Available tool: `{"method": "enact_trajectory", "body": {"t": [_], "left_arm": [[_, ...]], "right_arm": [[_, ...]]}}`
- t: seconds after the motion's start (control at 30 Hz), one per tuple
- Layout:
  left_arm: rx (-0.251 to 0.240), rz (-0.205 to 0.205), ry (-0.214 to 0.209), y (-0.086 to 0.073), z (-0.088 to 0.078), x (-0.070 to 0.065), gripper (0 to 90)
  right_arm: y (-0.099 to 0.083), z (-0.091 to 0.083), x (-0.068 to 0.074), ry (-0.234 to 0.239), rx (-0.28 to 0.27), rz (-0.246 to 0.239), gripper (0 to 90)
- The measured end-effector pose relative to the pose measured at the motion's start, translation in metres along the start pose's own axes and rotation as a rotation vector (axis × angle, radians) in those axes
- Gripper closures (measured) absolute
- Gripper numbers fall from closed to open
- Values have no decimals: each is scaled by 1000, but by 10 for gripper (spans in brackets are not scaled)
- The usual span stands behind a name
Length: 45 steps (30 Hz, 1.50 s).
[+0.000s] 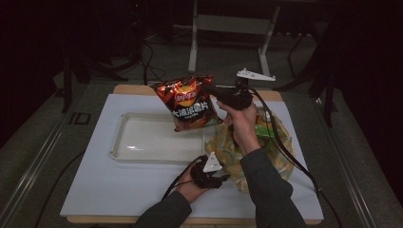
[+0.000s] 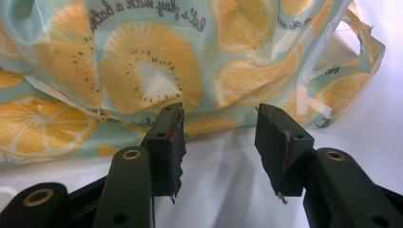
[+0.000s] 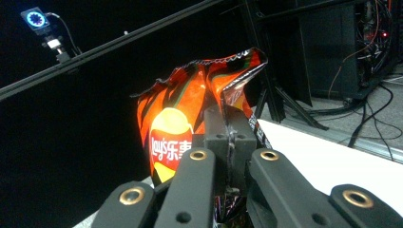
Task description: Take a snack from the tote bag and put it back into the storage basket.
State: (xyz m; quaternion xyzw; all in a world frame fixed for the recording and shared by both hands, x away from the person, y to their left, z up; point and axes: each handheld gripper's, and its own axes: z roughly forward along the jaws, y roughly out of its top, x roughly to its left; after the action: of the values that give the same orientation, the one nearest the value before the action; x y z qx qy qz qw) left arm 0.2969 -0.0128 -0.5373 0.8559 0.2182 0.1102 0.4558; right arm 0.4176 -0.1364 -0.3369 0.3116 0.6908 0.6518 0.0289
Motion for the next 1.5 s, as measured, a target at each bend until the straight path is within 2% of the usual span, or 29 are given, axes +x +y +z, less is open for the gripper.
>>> {"method": "enact_trajectory", "body": {"t": [0.07, 0.2, 0.4, 0.57, 0.8, 0.97, 1.1, 1.17, 1.23, 1.33, 1.43, 1.5], "left_arm": [[-1, -1, 0, 0, 0, 0, 524], [-1, -1, -2, 0, 0, 0, 523], [-4, -5, -6, 0, 0, 0, 520], [-7, -10, -9, 0, 0, 0, 517], [-9, -6, -10, 0, -1, 1, 515], [-11, -8, -9, -1, -1, 1, 514], [-19, -11, -11, -1, -1, 1, 514], [-19, -11, -12, -1, -2, 1, 514], [-24, -7, -10, -1, -2, 1, 514], [-24, -7, -10, -1, -2, 1, 514], [-24, -5, -9, -1, -2, 1, 514], [-24, -6, -10, -1, -2, 1, 514]], "right_arm": [[2, 5, -1, 1, -3, 15, 900], [4, 16, 0, -11, 5, 15, 900], [5, 30, 1, 6, 0, 30, 900], [5, 39, 0, -11, 35, 13, 900], [-6, 50, -7, -36, 73, -1, 900], [-16, 66, -18, -66, 103, 11, 900], [-18, 71, -21, -71, 52, 7, 900], [-22, 76, -24, -91, 43, 18, 900], [-28, 83, -29, -105, 83, 22, 899], [-42, 90, -33, -142, 165, -6, 899], [-46, 89, -36, -141, 168, -3, 896], [-47, 91, -35, -143, 196, -32, 889]]}}
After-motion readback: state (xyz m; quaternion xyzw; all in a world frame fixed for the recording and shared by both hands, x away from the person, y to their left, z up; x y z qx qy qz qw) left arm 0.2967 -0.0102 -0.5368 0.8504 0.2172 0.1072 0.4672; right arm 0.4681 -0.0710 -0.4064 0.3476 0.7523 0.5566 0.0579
